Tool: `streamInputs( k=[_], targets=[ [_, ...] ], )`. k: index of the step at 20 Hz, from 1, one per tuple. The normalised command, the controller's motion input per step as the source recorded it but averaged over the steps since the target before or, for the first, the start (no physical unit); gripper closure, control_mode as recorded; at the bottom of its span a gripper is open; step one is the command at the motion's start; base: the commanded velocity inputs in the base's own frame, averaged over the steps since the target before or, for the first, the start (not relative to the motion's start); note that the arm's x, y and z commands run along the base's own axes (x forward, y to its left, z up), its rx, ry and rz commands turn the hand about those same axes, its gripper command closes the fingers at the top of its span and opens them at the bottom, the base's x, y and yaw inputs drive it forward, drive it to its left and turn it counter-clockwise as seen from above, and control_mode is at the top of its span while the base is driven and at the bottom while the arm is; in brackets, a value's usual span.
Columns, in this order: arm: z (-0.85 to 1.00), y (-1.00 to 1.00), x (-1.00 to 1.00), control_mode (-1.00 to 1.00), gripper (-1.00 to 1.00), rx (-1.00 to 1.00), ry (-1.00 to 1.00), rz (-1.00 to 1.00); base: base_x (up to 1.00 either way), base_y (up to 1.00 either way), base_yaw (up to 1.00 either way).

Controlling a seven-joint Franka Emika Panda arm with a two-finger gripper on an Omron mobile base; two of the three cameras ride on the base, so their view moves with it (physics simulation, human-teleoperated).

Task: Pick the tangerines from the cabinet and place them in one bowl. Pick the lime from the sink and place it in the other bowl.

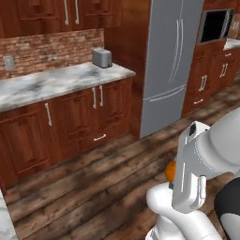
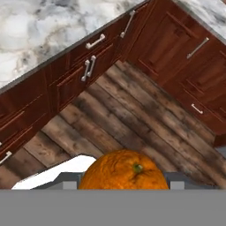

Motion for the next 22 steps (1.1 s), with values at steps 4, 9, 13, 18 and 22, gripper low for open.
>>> streamInputs(
  k=[4,9,13,18,22],
  targets=[
    [0.00,0.00,0.00,1.00,1.00,0.00,0.00,0.00,0.00,0.00,-0.50],
    [0.00,0.00,0.00,1.00,1.00,0.00,0.00,0.00,0.00,0.00,-0.50],
    [0.00,0.00,0.00,1.00,1.00,0.00,0.00,0.00,0.00,0.00,-0.50],
    [0.00,0.00,0.00,1.00,1.00,0.00,0.00,0.00,0.00,0.00,-0.50],
    [0.00,0.00,0.00,1.00,1.00,0.00,0.00,0.00,0.00,0.00,-0.50]
  ],
)
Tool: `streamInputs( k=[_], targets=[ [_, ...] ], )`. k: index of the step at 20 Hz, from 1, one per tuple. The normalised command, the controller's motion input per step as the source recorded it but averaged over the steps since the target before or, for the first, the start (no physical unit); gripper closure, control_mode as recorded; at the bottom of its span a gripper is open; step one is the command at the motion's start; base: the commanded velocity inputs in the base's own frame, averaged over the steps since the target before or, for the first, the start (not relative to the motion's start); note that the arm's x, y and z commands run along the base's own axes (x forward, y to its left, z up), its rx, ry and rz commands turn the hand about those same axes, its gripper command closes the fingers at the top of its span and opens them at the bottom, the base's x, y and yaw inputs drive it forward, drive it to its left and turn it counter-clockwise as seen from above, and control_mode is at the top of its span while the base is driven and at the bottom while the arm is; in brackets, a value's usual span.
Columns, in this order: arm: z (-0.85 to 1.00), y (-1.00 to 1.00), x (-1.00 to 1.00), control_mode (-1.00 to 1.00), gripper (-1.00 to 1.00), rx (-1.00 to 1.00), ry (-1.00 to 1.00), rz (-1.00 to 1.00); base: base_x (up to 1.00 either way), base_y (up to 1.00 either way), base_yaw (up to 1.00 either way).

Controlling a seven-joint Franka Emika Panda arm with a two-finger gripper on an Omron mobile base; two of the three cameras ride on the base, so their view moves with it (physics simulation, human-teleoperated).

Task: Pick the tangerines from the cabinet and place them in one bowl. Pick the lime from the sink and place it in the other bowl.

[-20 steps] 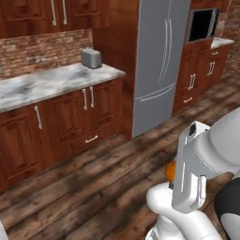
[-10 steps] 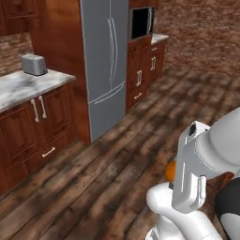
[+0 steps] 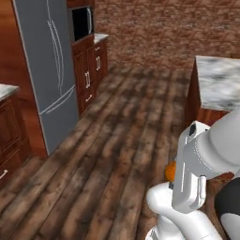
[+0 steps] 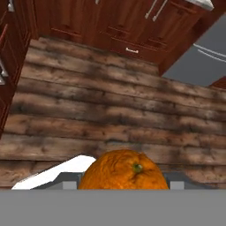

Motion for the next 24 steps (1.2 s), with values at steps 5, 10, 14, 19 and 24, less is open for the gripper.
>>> streamInputs(
  k=[5,10,14,19,24],
  targets=[
    [0.00,0.00,0.00,1.00,1.00,0.00,0.00,0.00,0.00,0.00,-0.50],
    [0.00,0.00,0.00,1.00,1.00,0.00,0.00,0.00,0.00,0.00,-0.50],
    [0.00,0.00,0.00,1.00,1.00,0.00,0.00,0.00,0.00,0.00,-0.50],
    [0.00,0.00,0.00,1.00,1.00,0.00,0.00,0.00,0.00,0.00,-0.50],
    [0.00,0.00,0.00,1.00,1.00,0.00,0.00,0.00,0.28,0.31,-0.19]
  ],
)
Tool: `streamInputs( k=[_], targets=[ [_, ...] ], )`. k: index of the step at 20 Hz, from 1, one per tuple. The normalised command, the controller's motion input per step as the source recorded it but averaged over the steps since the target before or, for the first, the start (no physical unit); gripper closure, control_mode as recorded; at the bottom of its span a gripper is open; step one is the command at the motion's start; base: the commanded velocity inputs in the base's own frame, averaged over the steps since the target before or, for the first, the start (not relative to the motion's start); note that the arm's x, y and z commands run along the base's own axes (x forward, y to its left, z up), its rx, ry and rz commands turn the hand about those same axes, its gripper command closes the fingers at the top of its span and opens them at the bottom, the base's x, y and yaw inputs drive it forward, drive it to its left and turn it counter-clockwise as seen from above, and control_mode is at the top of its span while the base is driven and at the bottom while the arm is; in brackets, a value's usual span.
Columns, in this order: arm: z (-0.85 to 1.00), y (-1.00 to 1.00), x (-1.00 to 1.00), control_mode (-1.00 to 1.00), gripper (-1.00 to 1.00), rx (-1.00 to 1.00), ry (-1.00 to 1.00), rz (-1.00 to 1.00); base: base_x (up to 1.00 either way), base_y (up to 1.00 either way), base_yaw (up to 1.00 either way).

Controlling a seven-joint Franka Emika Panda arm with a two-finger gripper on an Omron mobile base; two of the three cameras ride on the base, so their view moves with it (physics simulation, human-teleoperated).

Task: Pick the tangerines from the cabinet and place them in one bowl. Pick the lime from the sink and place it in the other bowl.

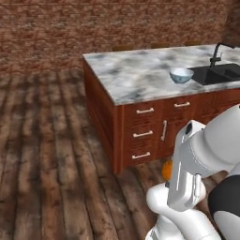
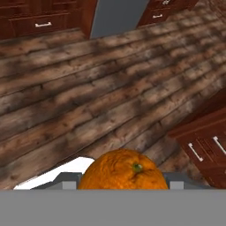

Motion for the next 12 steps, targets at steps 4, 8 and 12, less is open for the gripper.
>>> streamInputs(
  k=[4,8,12],
  targets=[
    [0.00,0.00,0.00,1.00,1.00,0.00,0.00,0.00,0.84,0.64,-0.10],
    [0.00,0.00,0.00,1.00,1.00,0.00,0.00,0.00,1.00,0.64,-0.09],
    [0.00,0.00,0.00,1.00,1.00,0.00,0.00,0.00,0.99,0.29,-0.11]
  ],
)
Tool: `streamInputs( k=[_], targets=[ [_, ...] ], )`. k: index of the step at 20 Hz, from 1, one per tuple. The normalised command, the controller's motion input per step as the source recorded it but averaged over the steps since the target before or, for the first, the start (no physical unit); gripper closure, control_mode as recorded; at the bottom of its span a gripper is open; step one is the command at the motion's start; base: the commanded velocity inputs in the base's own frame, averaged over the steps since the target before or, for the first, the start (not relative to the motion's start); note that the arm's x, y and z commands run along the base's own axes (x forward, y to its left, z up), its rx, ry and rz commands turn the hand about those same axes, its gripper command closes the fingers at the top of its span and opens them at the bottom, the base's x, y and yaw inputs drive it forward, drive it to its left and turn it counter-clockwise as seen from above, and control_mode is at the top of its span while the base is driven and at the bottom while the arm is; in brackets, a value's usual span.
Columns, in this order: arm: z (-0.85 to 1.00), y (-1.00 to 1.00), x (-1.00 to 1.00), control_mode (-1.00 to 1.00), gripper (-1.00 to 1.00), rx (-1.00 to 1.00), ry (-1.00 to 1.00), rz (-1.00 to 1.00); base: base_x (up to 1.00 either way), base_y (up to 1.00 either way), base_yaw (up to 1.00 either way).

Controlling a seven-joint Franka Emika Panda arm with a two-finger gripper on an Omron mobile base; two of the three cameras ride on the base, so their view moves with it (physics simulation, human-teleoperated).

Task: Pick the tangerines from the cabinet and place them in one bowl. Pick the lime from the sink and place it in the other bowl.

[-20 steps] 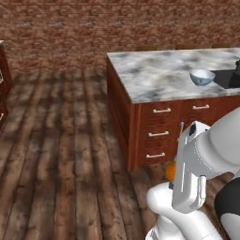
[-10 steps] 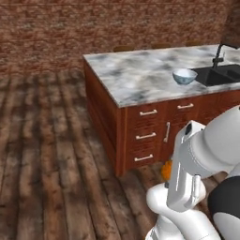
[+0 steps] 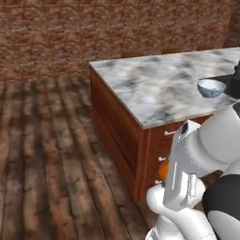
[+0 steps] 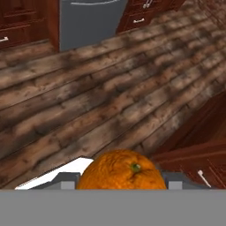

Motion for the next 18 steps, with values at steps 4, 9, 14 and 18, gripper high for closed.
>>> streamInputs(
  k=[4,9,14,18],
  targets=[
    [0.00,0.00,0.00,1.00,1.00,0.00,0.00,0.00,0.97,-0.36,-0.12],
    [0.00,0.00,0.00,1.00,1.00,0.00,0.00,0.00,0.75,-0.70,-0.12],
    [0.00,0.00,0.00,1.00,1.00,0.00,0.00,0.00,0.53,-0.89,-0.11],
    [0.00,0.00,0.00,1.00,1.00,0.00,0.00,0.00,0.50,-0.92,-0.10]
  ],
)
